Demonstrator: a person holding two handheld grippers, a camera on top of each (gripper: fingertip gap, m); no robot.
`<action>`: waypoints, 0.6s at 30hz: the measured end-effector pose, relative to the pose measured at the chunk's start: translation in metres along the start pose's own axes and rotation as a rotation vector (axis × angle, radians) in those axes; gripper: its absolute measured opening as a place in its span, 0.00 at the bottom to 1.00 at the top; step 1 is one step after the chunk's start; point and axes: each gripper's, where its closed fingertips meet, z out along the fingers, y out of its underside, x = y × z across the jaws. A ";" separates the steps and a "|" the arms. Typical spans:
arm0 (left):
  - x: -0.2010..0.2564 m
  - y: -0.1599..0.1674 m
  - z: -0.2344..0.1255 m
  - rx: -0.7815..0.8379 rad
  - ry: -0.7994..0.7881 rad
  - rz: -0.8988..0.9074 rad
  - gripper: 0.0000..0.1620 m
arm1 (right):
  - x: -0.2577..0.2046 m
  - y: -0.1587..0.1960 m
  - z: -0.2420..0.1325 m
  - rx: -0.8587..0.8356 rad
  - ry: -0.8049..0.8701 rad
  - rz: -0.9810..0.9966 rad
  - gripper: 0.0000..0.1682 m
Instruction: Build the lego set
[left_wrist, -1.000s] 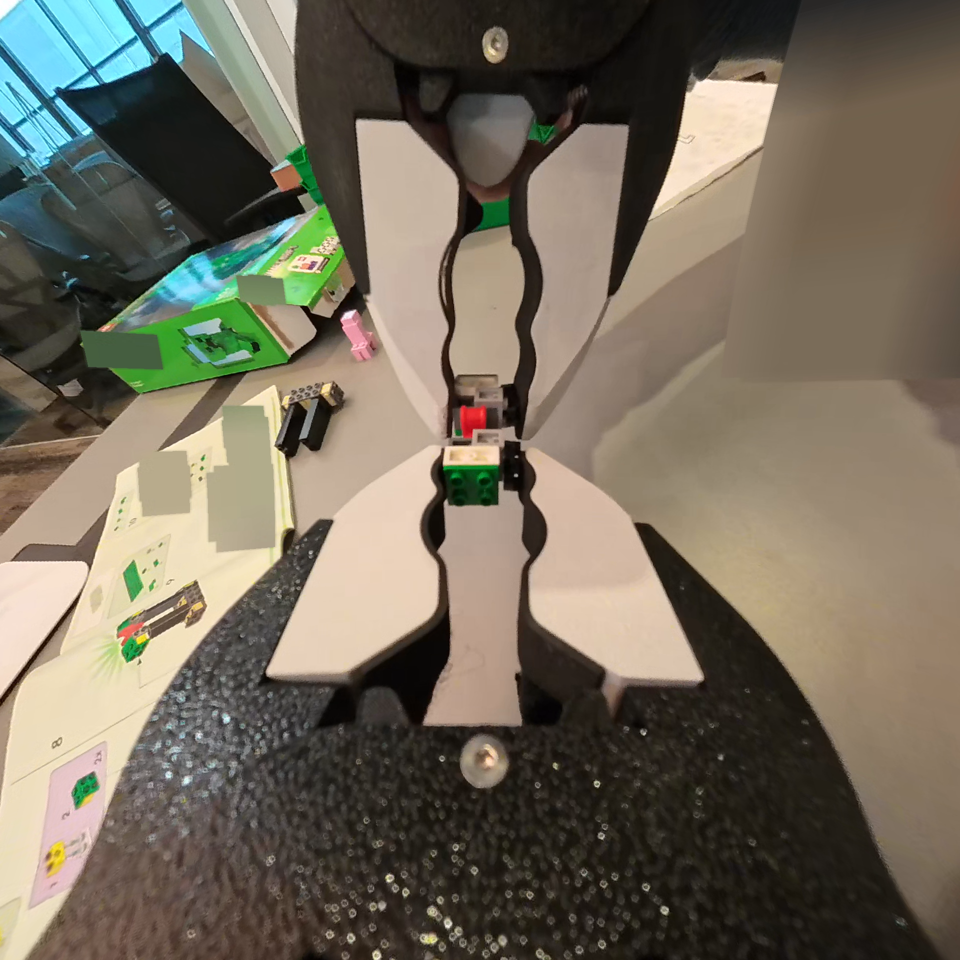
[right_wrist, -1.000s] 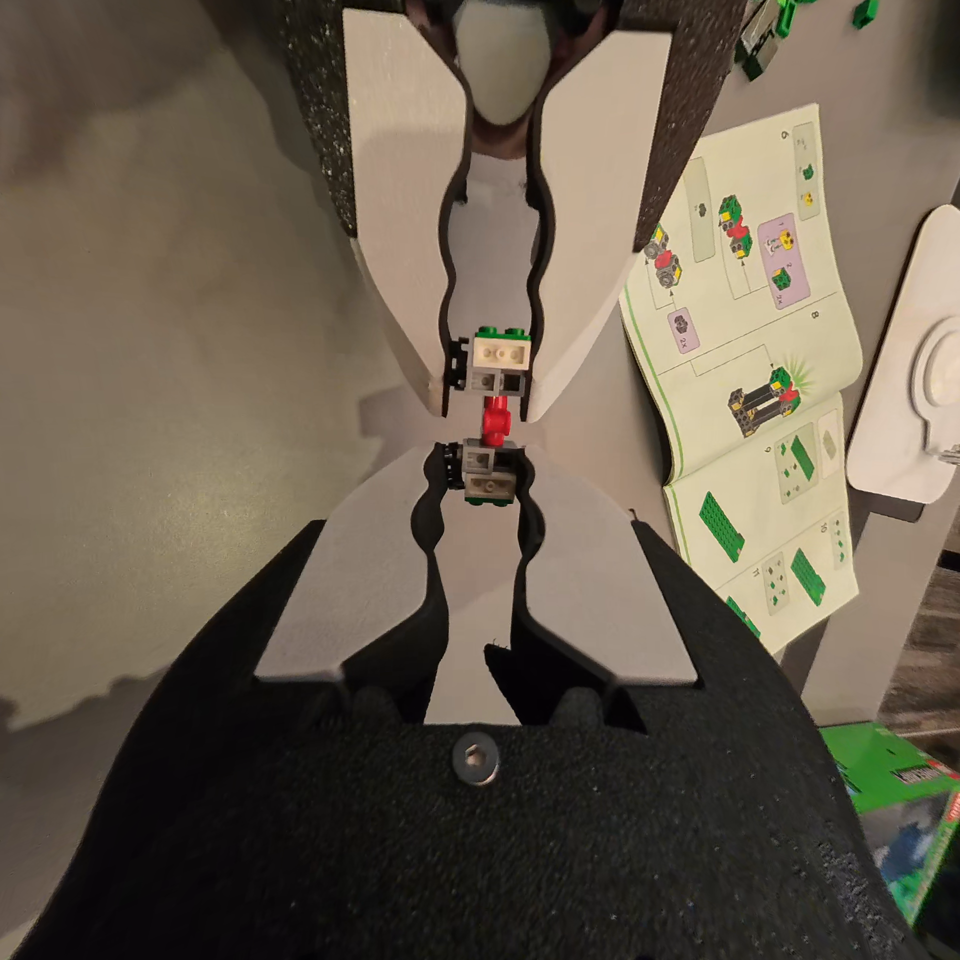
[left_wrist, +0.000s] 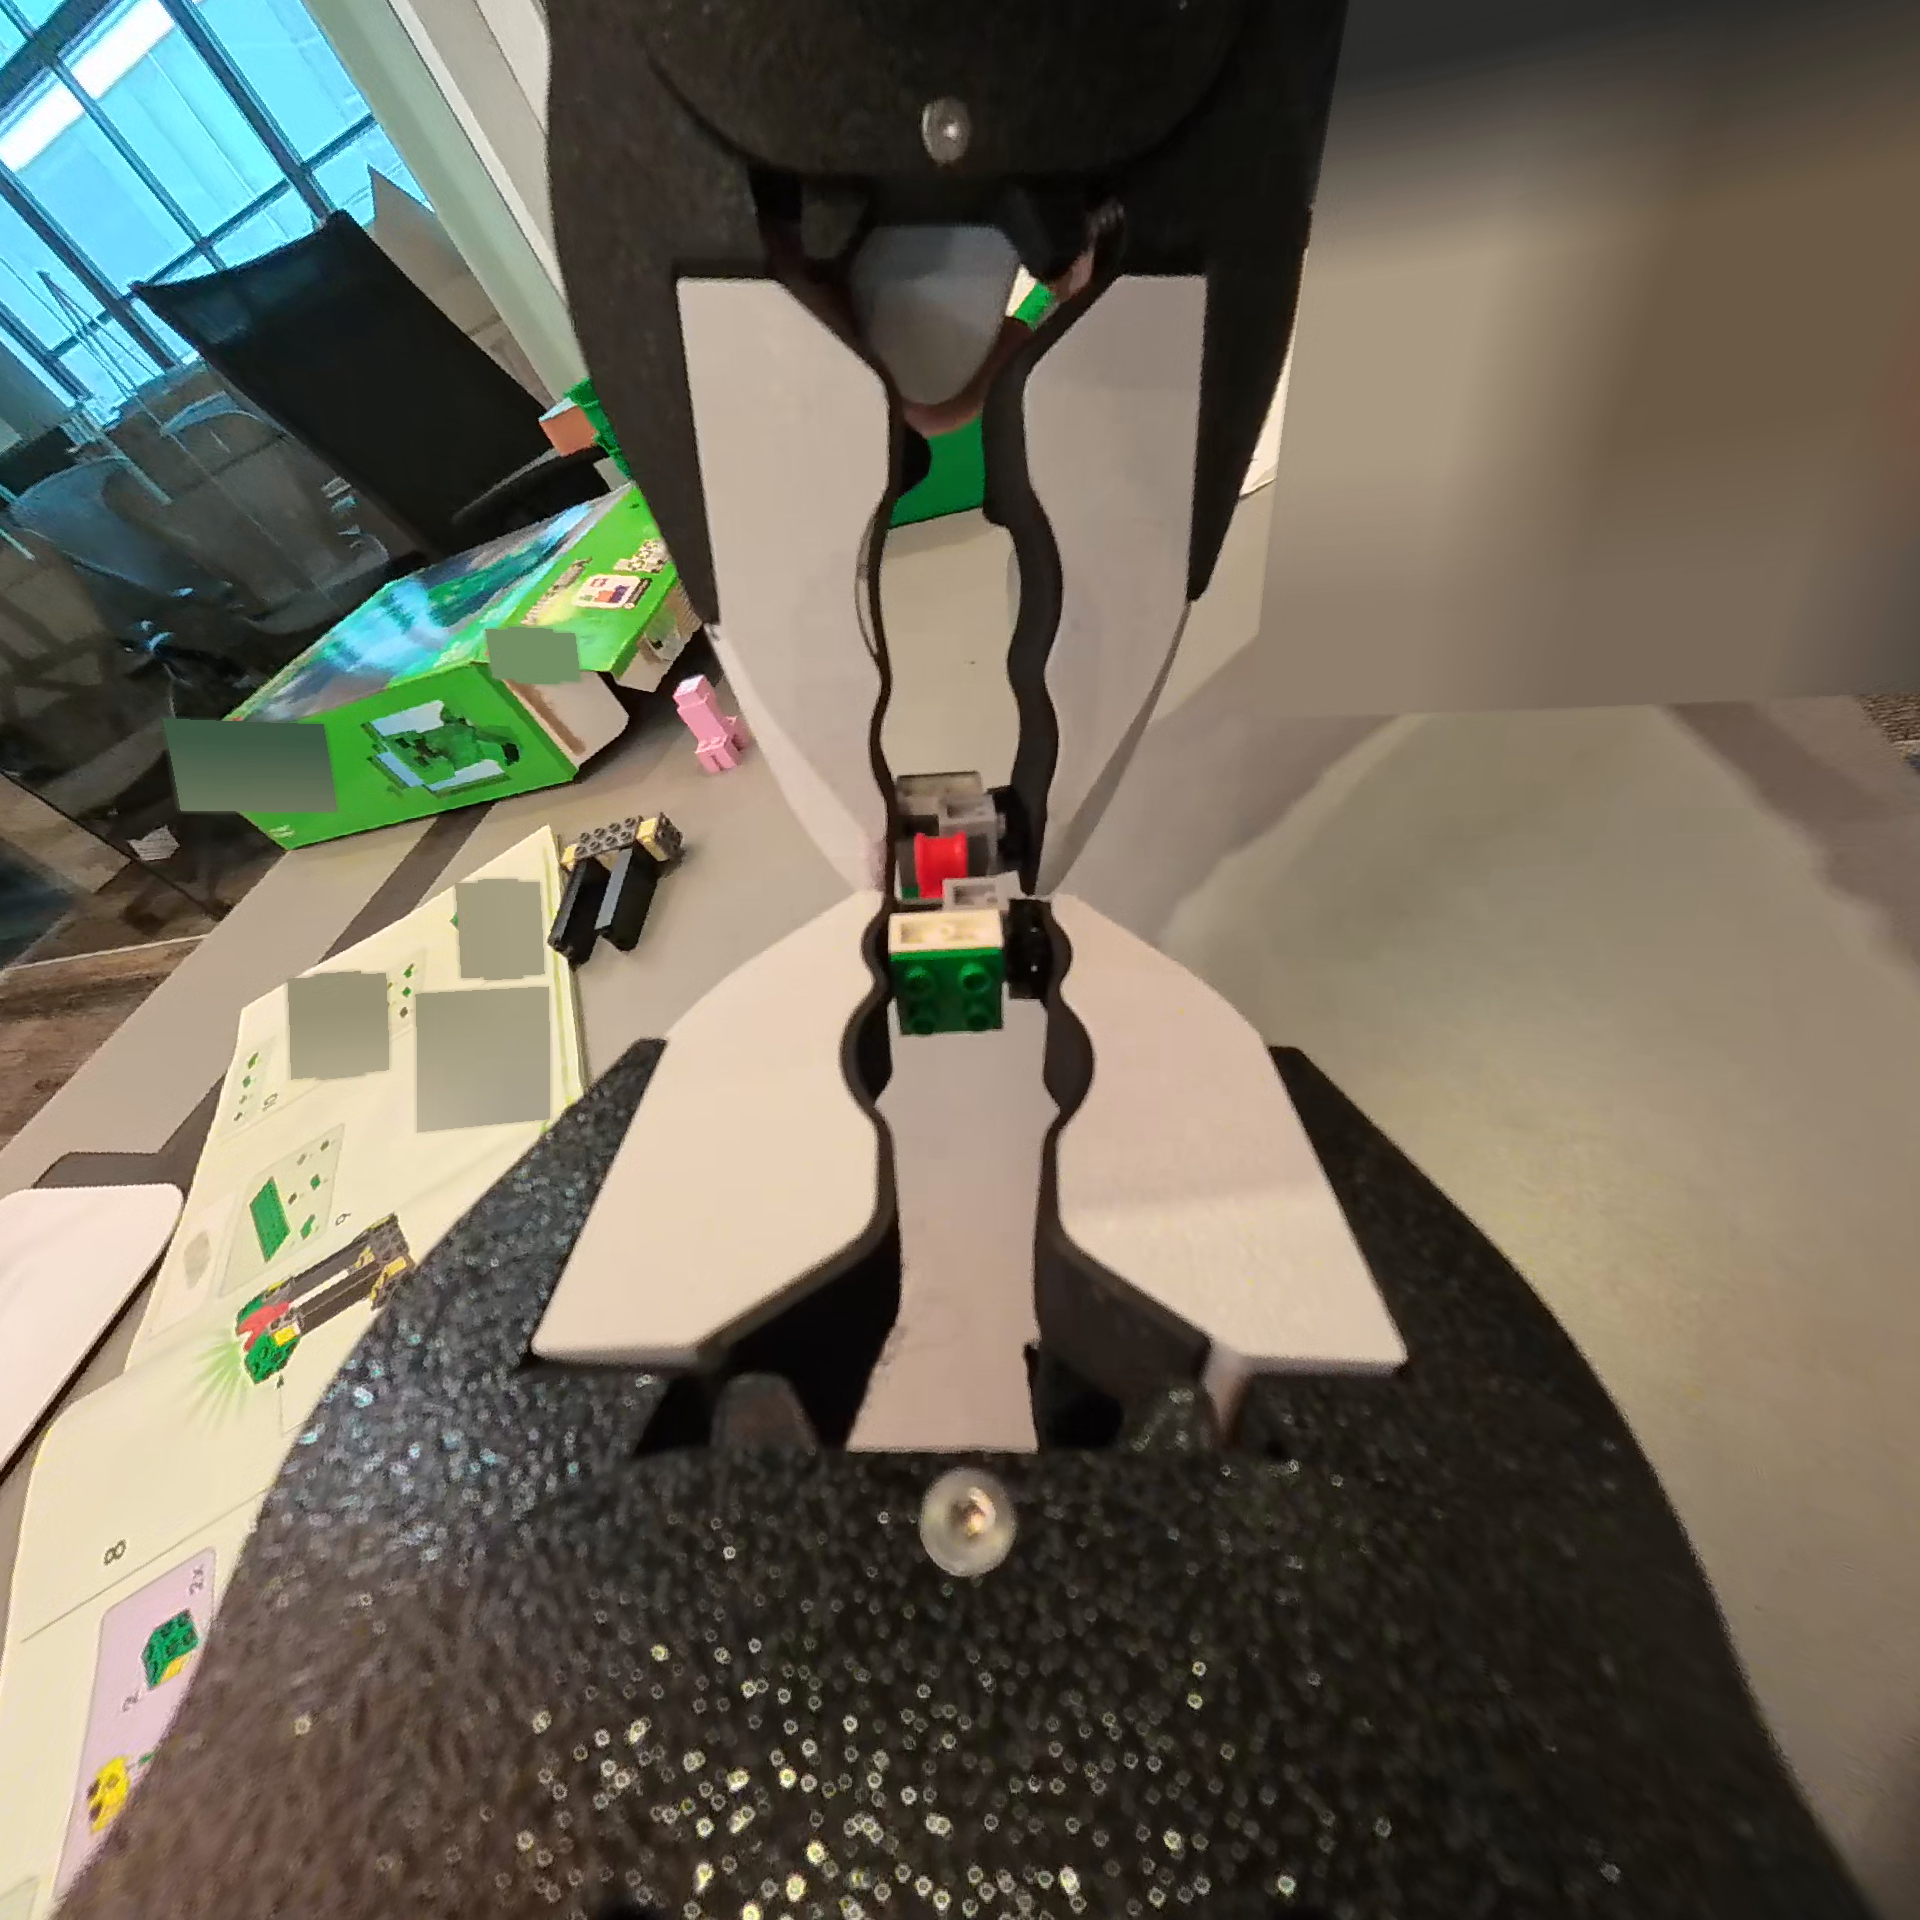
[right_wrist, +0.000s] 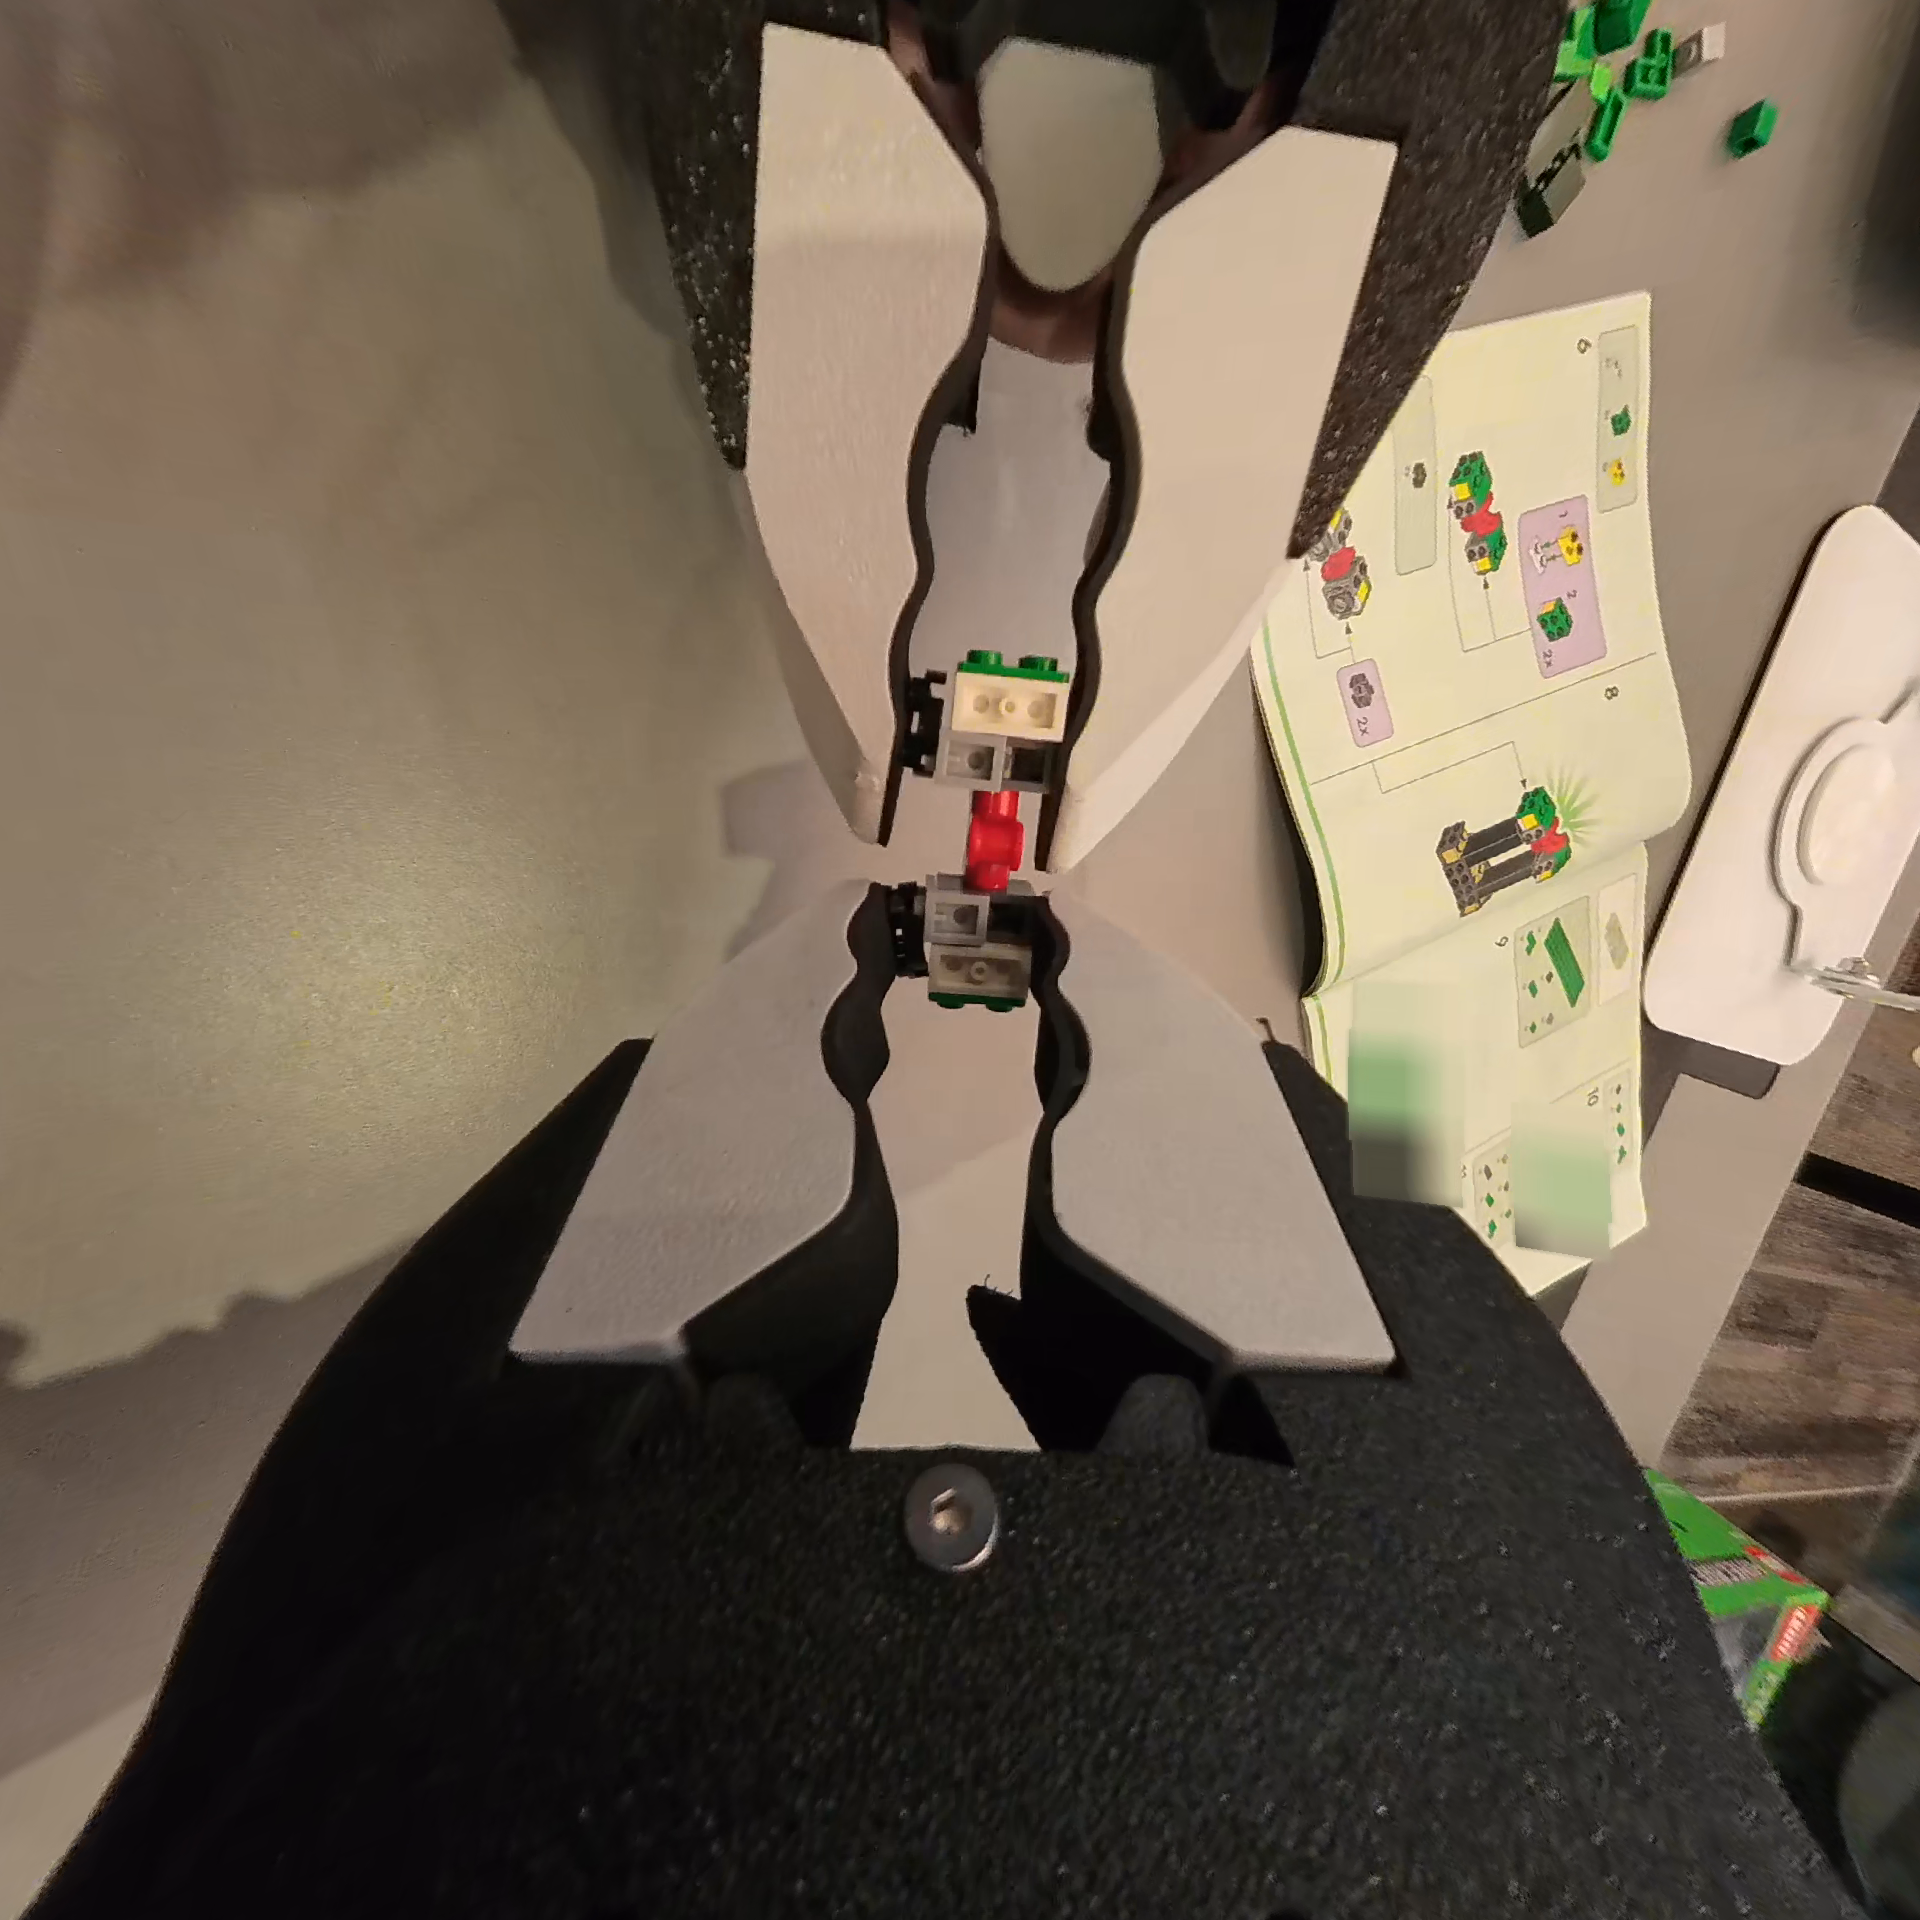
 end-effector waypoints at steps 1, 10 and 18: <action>0.000 -0.001 0.000 0.000 -0.003 0.002 0.16 | 0.000 0.000 -0.001 0.002 0.002 0.002 0.15; -0.003 -0.002 -0.001 -0.004 -0.031 0.009 0.16 | 0.003 -0.002 -0.002 0.020 0.060 0.013 0.15; -0.008 -0.001 -0.001 -0.007 -0.057 -0.014 0.16 | 0.010 -0.001 -0.003 0.028 0.135 0.070 0.16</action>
